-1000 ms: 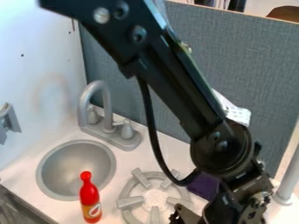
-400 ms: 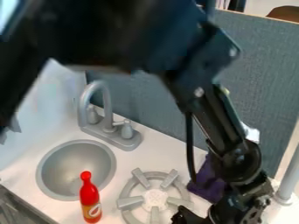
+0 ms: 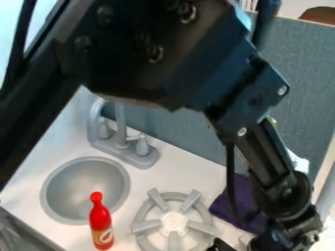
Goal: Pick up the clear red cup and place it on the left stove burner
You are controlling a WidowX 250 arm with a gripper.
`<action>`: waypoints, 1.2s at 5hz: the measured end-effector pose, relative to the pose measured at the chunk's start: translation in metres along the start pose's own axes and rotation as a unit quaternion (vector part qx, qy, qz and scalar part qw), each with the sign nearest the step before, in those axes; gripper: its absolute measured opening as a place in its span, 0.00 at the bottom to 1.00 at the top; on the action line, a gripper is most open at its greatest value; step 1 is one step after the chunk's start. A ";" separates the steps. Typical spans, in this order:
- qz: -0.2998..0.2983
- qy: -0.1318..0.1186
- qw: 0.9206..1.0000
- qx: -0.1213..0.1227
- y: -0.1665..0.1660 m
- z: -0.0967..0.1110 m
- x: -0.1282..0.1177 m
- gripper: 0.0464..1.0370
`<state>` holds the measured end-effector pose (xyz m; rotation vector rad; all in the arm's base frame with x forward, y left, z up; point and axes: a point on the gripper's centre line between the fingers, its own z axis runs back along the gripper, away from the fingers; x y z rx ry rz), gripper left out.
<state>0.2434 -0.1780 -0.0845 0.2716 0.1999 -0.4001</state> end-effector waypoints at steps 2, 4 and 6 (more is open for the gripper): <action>0.017 0.024 0.999 0.022 0.008 -0.002 -0.009 0.34; 0.026 0.061 0.997 0.050 0.031 -0.010 -0.023 0.06; 0.006 0.017 1.000 -0.001 0.054 0.022 -0.031 0.05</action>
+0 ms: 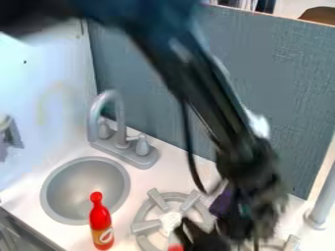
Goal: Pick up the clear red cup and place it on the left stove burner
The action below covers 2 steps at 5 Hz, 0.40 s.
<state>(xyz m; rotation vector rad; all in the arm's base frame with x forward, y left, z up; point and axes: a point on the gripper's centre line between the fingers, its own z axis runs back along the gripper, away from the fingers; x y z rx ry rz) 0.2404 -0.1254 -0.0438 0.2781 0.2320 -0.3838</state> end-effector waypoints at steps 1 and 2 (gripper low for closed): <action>-0.002 -0.024 0.998 -0.063 0.028 0.015 0.007 0.05; 0.009 -0.024 0.997 -0.077 0.059 0.017 0.007 0.05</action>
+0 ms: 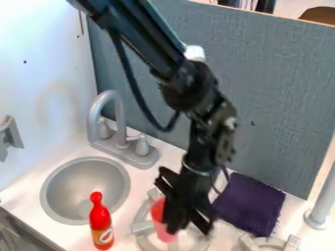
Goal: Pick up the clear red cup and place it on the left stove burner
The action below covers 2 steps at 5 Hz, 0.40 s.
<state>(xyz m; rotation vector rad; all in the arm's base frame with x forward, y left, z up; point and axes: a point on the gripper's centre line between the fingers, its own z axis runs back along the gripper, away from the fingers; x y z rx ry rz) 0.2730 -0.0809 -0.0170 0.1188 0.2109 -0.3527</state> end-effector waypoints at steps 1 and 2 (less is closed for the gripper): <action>-0.002 -0.005 1.000 0.017 0.018 0.004 0.012 0.05; -0.012 0.018 0.999 0.029 0.026 -0.010 0.021 0.05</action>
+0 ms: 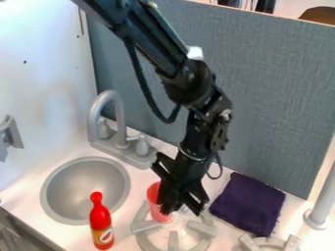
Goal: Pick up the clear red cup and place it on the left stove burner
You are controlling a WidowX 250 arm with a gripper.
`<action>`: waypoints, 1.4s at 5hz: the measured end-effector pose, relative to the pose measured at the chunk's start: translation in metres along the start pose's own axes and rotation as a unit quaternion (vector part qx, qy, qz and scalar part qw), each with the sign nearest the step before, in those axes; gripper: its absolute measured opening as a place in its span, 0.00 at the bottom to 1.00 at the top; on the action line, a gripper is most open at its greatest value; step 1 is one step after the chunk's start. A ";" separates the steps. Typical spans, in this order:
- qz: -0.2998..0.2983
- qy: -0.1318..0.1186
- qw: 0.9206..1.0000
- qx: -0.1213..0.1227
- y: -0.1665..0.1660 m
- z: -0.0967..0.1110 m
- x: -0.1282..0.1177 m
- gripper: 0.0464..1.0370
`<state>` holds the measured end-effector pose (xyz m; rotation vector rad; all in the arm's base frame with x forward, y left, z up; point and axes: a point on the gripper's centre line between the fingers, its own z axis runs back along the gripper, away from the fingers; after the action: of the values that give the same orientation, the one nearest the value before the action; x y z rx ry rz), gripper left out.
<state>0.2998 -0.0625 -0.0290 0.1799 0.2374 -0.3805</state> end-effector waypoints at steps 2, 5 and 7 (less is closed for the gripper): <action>-0.012 0.015 1.000 0.005 0.001 -0.012 0.017 0.05; -0.027 0.023 0.999 -0.005 -0.002 -0.025 0.035 0.05; -0.029 0.015 0.999 -0.022 -0.007 -0.024 0.041 0.09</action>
<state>0.3296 -0.0779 -0.0634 0.1361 0.2803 -0.4293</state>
